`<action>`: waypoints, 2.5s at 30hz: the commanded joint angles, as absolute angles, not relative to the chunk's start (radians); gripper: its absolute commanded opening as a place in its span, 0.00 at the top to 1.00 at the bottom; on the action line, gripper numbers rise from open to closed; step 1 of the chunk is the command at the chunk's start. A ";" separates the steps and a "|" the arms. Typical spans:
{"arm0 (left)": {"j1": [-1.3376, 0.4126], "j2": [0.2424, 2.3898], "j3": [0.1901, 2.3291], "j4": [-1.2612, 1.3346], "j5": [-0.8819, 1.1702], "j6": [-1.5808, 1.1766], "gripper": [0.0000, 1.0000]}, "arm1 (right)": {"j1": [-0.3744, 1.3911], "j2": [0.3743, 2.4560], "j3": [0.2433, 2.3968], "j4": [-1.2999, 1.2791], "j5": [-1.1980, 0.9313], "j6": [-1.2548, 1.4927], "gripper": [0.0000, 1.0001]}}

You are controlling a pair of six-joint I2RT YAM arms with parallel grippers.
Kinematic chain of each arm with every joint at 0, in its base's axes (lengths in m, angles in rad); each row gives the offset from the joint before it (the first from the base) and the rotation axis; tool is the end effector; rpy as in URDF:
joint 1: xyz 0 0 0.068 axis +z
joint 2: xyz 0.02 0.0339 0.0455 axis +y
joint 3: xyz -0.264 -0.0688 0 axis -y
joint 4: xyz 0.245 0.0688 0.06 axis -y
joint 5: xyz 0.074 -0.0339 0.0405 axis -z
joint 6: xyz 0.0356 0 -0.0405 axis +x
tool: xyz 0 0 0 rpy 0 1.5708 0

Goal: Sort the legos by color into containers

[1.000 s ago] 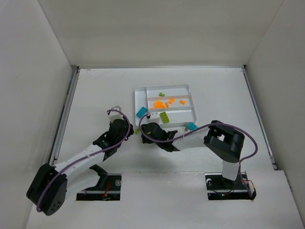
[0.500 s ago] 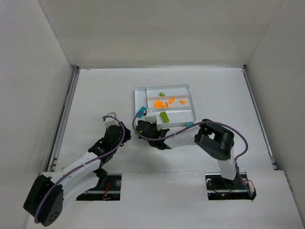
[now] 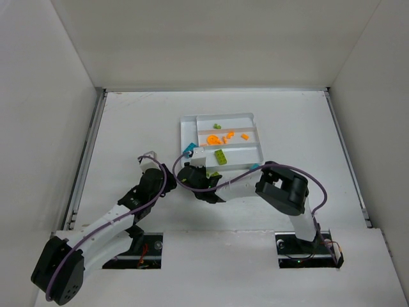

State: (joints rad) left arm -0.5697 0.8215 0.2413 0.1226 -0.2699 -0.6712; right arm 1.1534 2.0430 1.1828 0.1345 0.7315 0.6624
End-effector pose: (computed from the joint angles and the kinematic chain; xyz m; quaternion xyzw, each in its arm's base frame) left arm 0.1526 -0.0865 0.1748 -0.1137 0.8366 -0.2114 0.4923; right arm 0.1922 0.3748 0.1354 -0.0647 0.8618 0.1011 0.4928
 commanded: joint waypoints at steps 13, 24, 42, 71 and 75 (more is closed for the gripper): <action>-0.657 0.979 0.302 0.221 -0.273 -0.654 0.57 | 1.173 1.734 0.953 0.100 0.713 0.696 0.67; -0.676 1.204 0.342 0.362 -0.331 -0.581 0.58 | 1.142 1.548 0.896 0.141 0.566 0.663 0.67; -0.694 1.201 0.362 0.339 -0.342 -0.554 0.89 | 0.742 1.675 1.084 0.244 0.339 0.509 0.67; -0.680 1.219 0.672 0.382 -0.291 -0.543 0.91 | 0.539 1.788 1.237 0.178 0.365 0.472 0.43; -0.665 1.402 0.810 0.449 -0.284 -0.503 0.90 | 0.544 1.623 1.030 0.189 0.429 0.529 0.55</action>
